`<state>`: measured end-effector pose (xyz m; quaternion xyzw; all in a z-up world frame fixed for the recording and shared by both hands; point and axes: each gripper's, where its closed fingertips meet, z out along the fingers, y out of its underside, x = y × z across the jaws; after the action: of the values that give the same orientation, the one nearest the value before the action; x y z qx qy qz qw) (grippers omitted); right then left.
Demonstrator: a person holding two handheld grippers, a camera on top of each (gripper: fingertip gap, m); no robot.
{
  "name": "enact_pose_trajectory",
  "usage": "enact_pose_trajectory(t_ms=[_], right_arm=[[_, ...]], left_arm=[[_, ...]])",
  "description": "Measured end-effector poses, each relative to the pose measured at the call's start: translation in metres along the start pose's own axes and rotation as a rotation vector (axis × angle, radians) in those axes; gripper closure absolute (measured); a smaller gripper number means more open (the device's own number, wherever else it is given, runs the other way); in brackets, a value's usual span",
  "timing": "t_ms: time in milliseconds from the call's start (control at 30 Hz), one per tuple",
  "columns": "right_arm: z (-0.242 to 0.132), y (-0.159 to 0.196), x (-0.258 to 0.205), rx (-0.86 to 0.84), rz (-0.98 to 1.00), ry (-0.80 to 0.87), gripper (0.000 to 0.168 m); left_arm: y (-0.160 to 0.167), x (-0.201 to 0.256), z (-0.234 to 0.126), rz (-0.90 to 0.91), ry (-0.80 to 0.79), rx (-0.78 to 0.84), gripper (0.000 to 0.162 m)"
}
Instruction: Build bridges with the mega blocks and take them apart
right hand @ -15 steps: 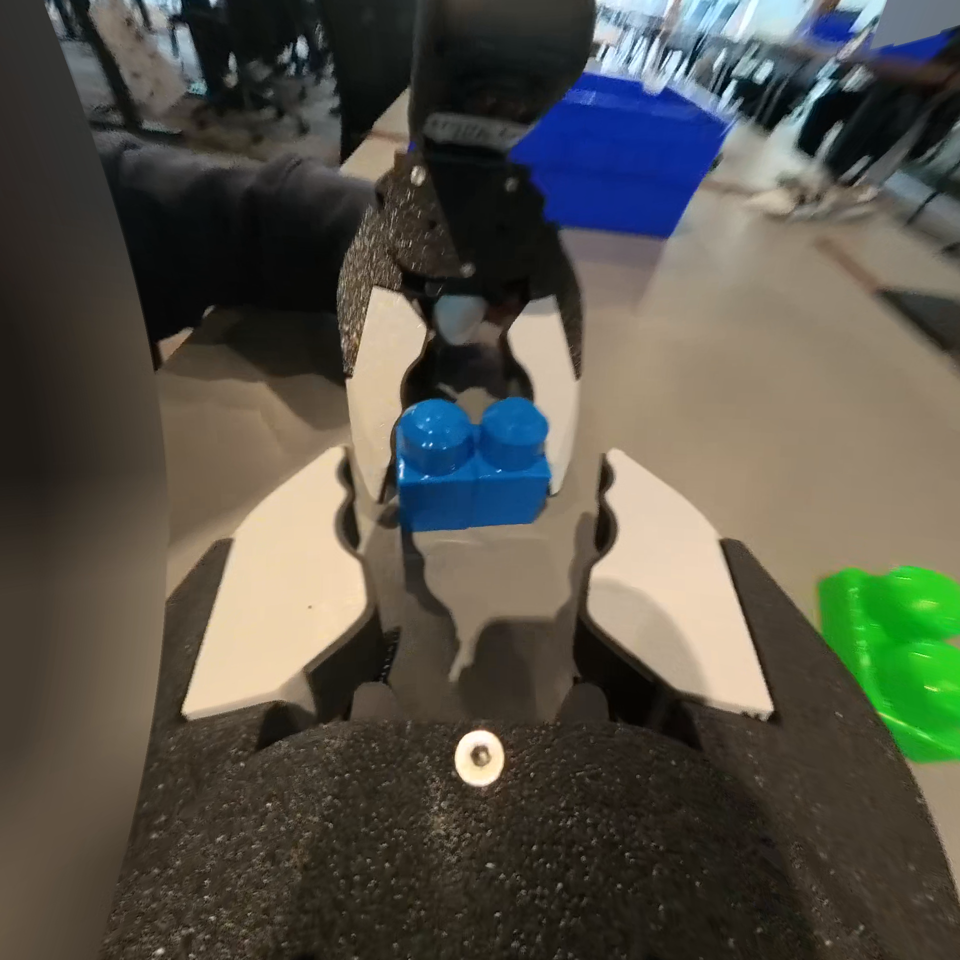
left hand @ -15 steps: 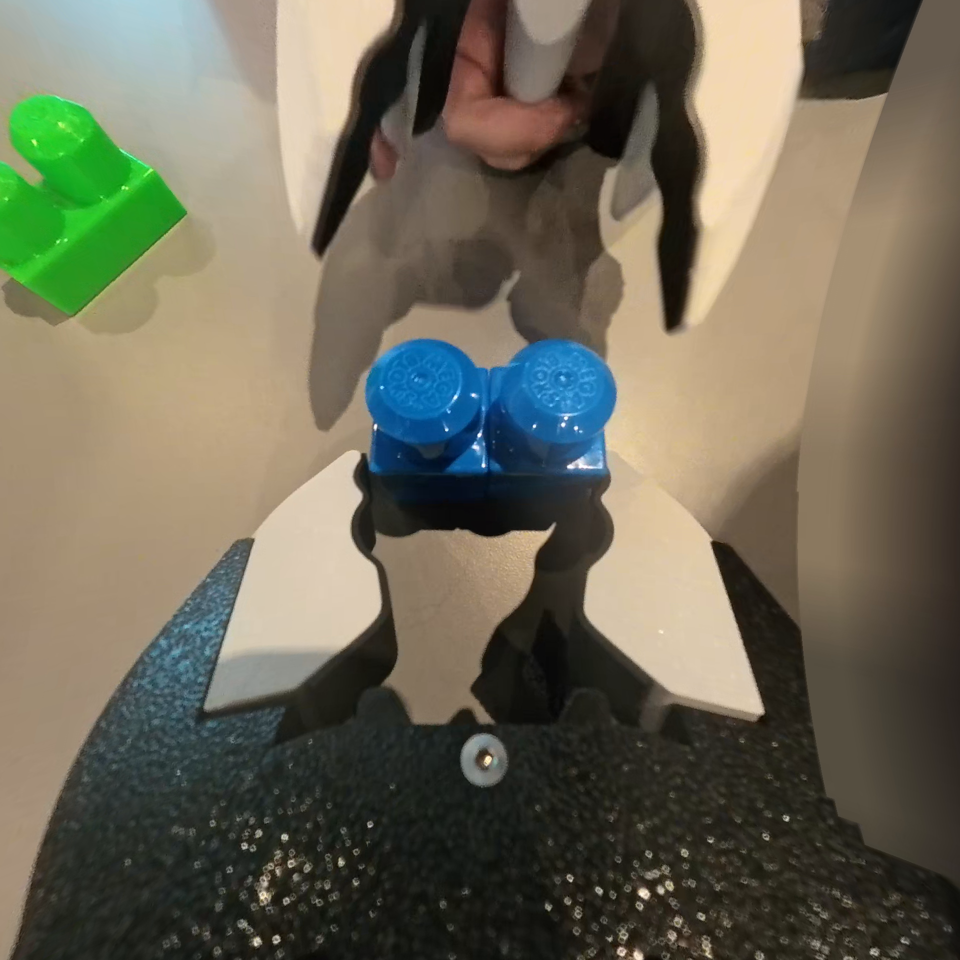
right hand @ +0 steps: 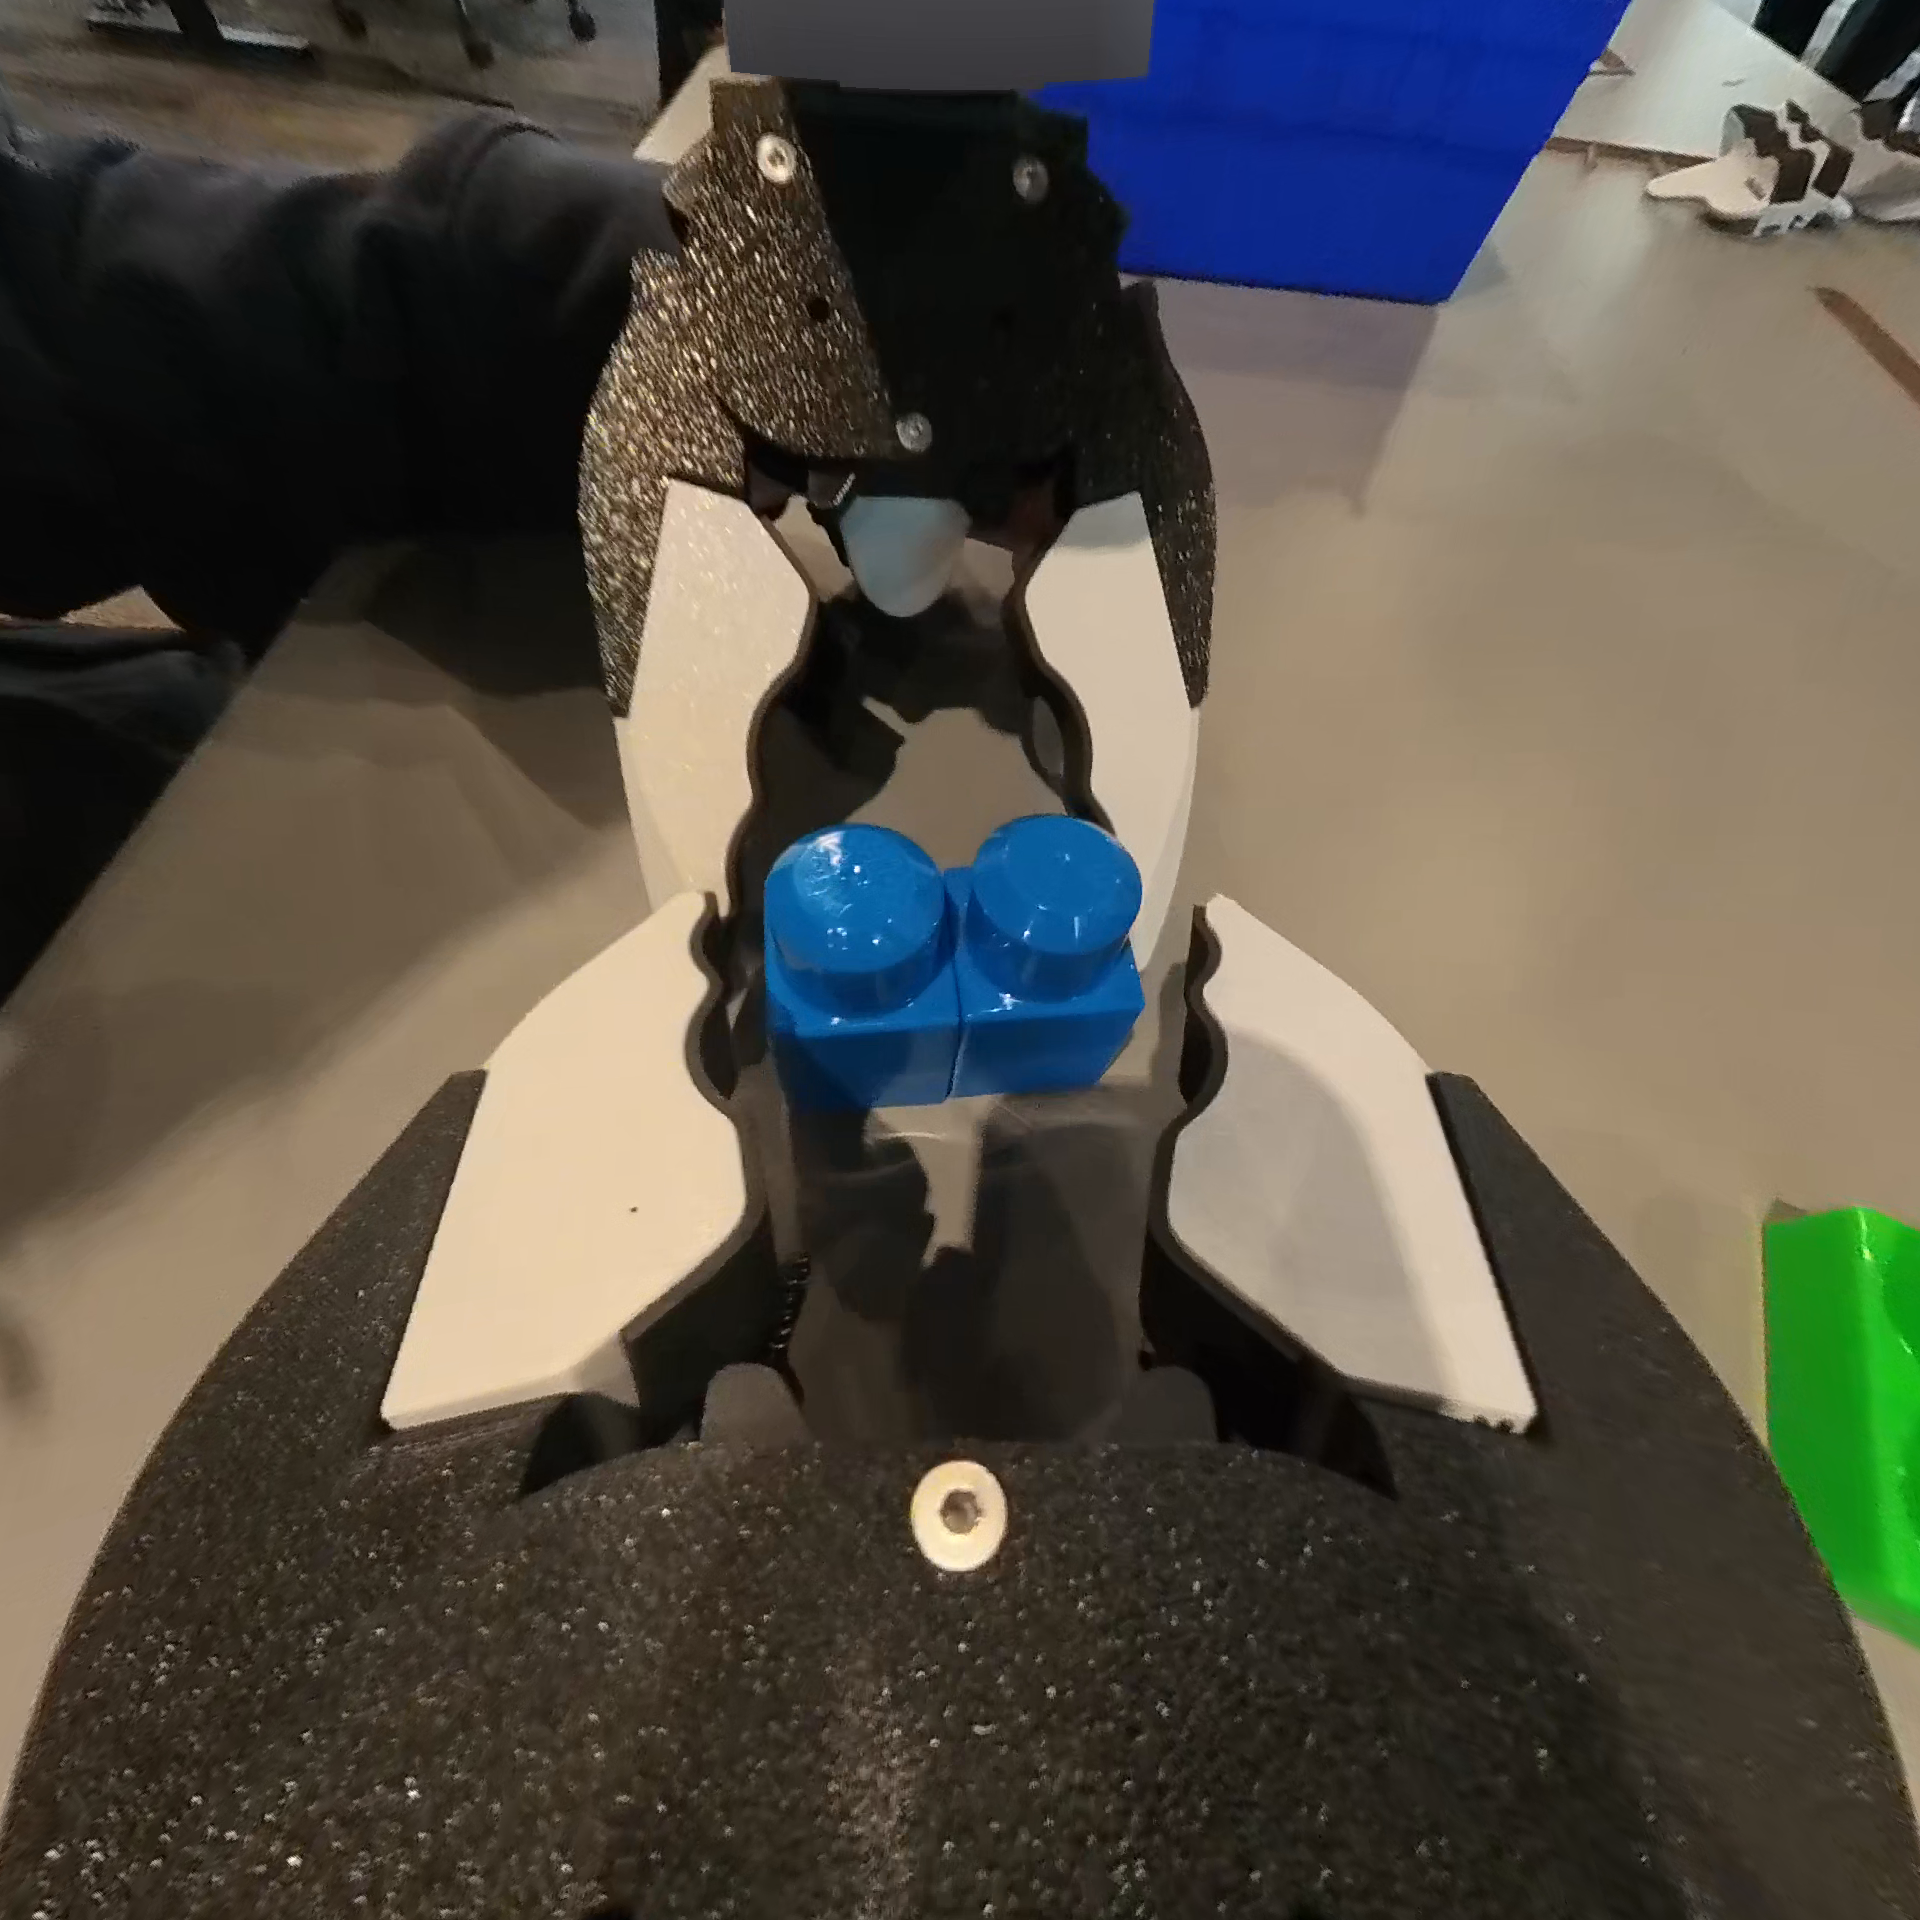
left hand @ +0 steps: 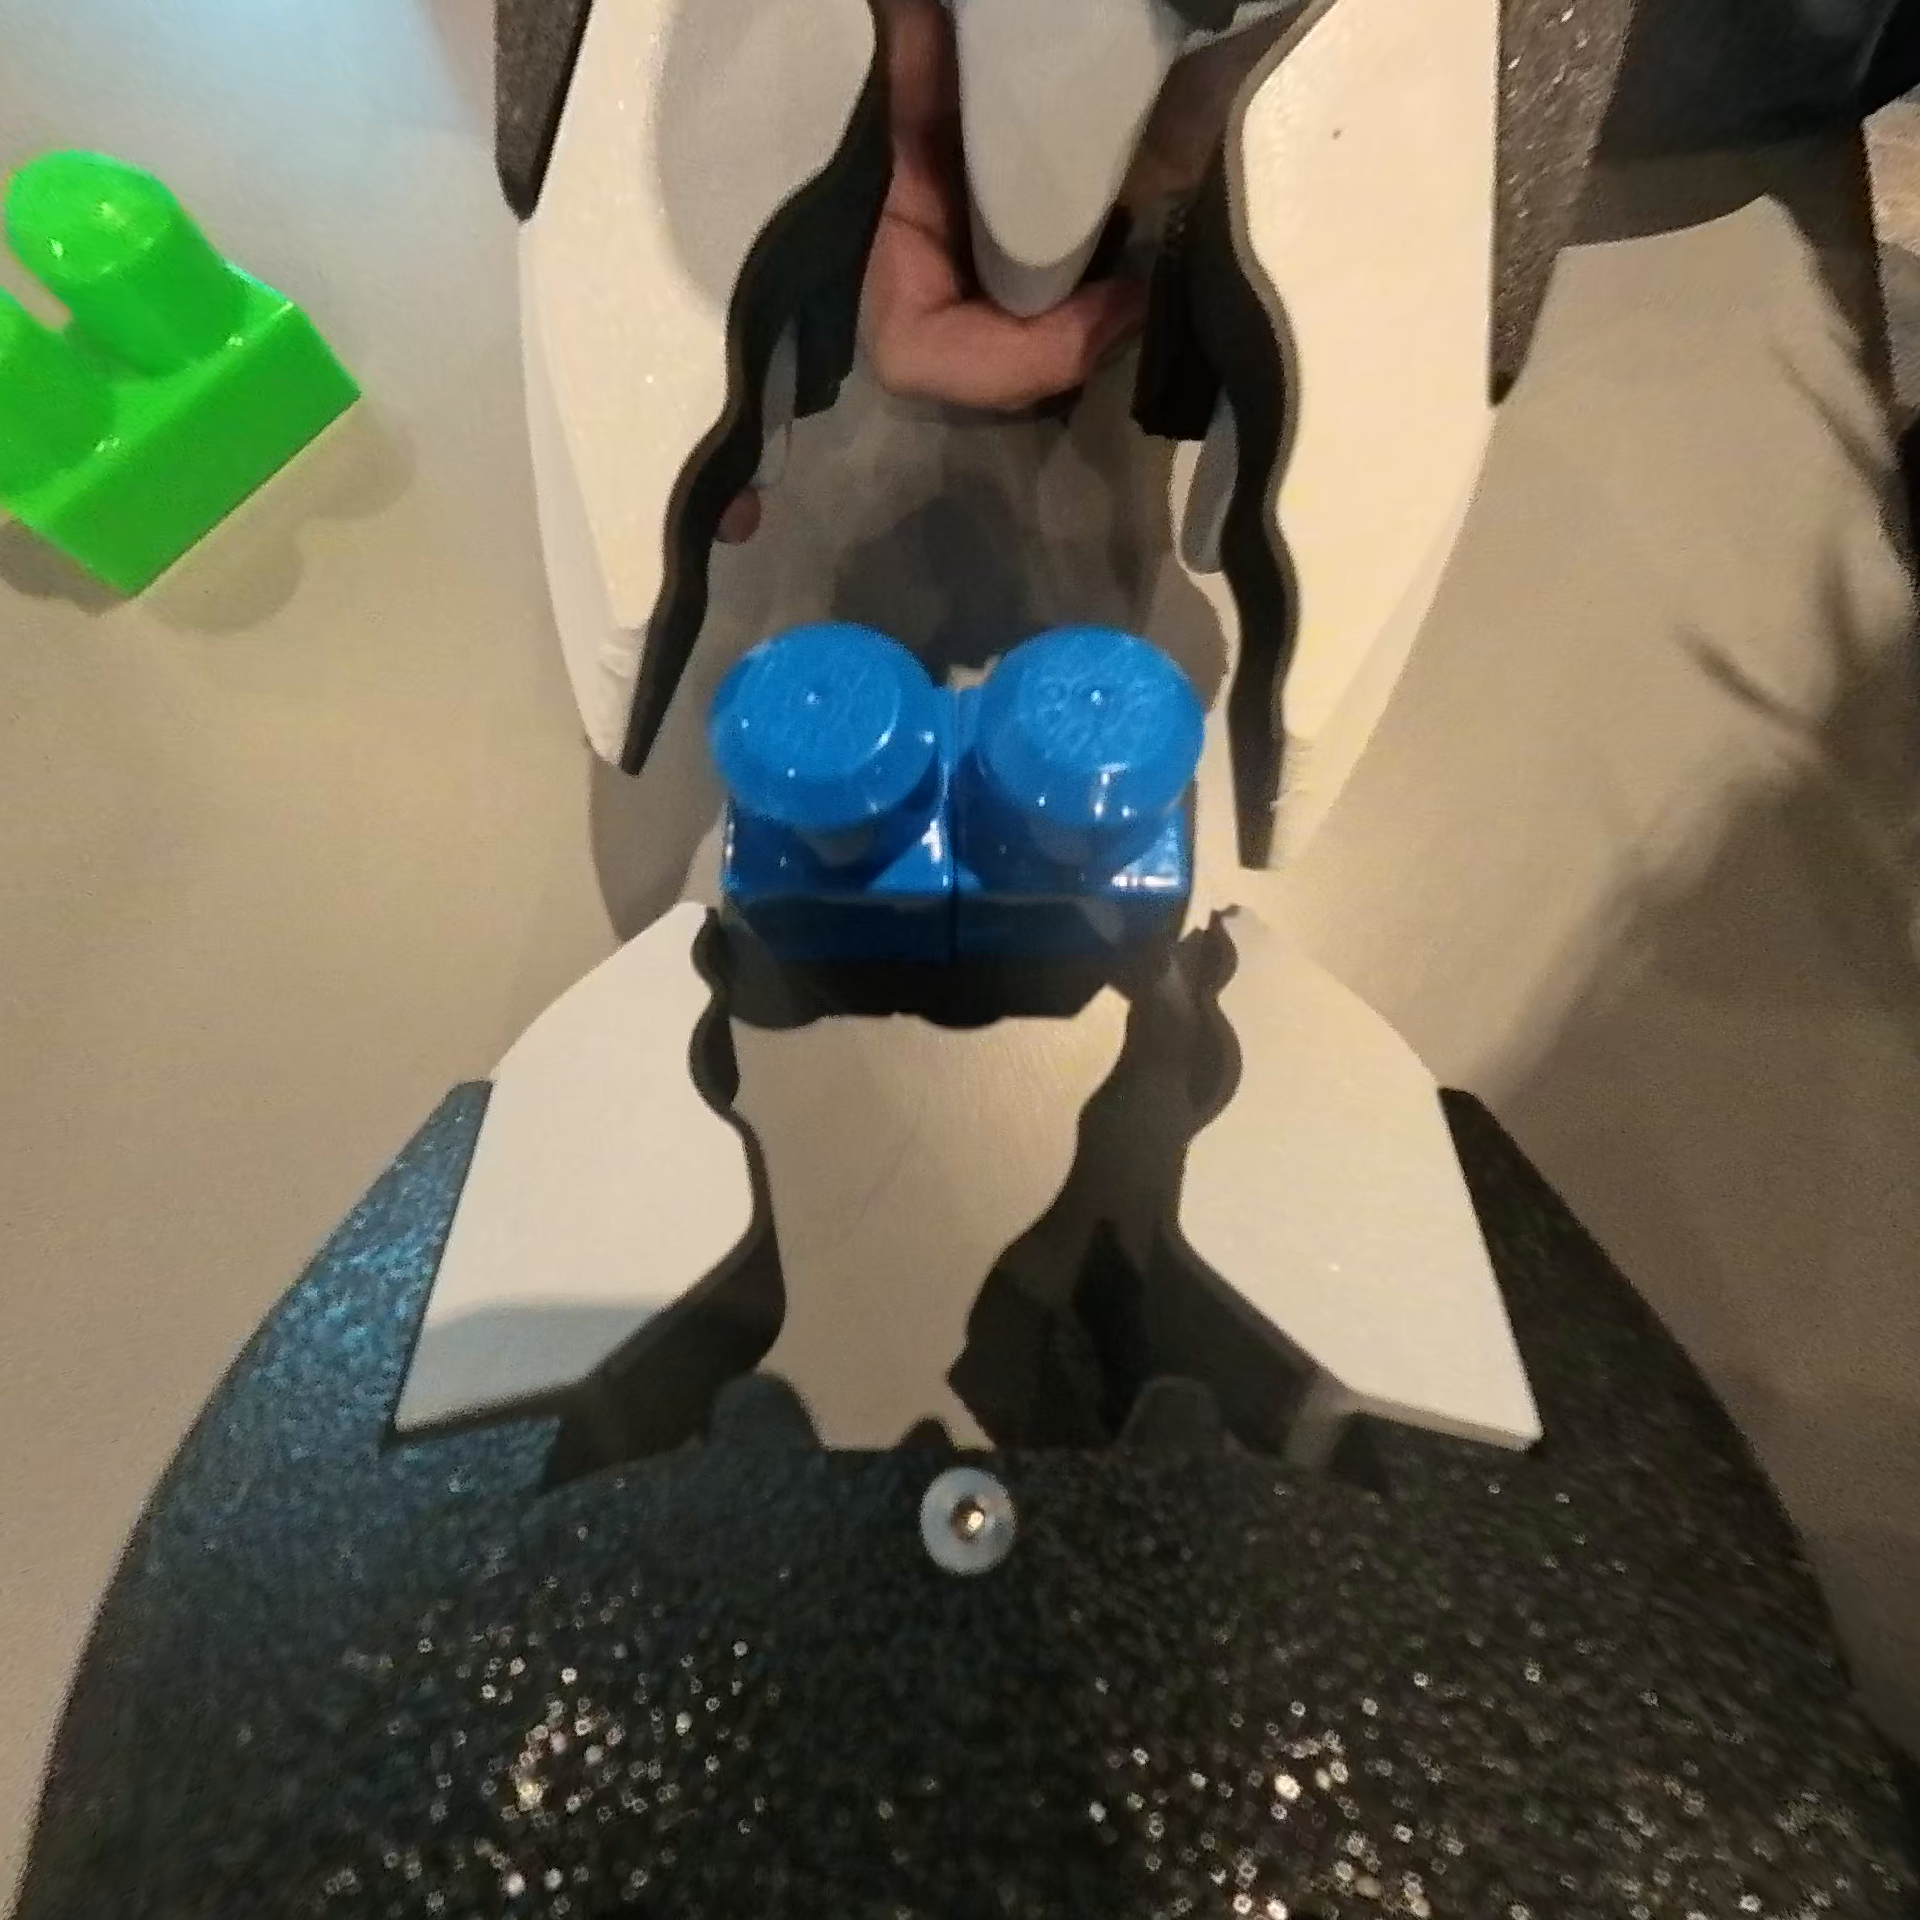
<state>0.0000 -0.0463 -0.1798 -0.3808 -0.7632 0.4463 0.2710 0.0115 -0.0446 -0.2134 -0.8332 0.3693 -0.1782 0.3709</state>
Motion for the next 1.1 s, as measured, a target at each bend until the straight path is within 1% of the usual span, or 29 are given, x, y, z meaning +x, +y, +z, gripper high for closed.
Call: enact_pose_trajectory(t_ms=[300,433,733,967,1100], right_arm=[[0.0053,0.0035,-0.0047,-0.046,-0.029,-0.026,0.087],[0.0055,0.0045,-0.0042,-0.056,-0.021,-0.03,0.086],[0.006,0.0056,-0.0059,-0.065,-0.029,-0.035,0.095],[0.0067,0.0057,-0.0056,-0.068,-0.038,-0.031,0.095],[0.0091,0.0088,-0.0083,-0.094,-0.052,-0.046,0.086]], left_arm=[[0.0023,0.0007,-0.0008,0.013,-0.011,-0.007,0.074],[0.0024,0.0007,-0.0008,0.014,-0.013,-0.007,0.074],[0.0026,0.0007,-0.0008,0.015,-0.014,-0.008,0.074],[0.0026,0.0006,-0.0008,0.015,-0.014,-0.008,0.074],[0.0027,0.0006,-0.0009,0.015,-0.014,-0.008,0.074]])
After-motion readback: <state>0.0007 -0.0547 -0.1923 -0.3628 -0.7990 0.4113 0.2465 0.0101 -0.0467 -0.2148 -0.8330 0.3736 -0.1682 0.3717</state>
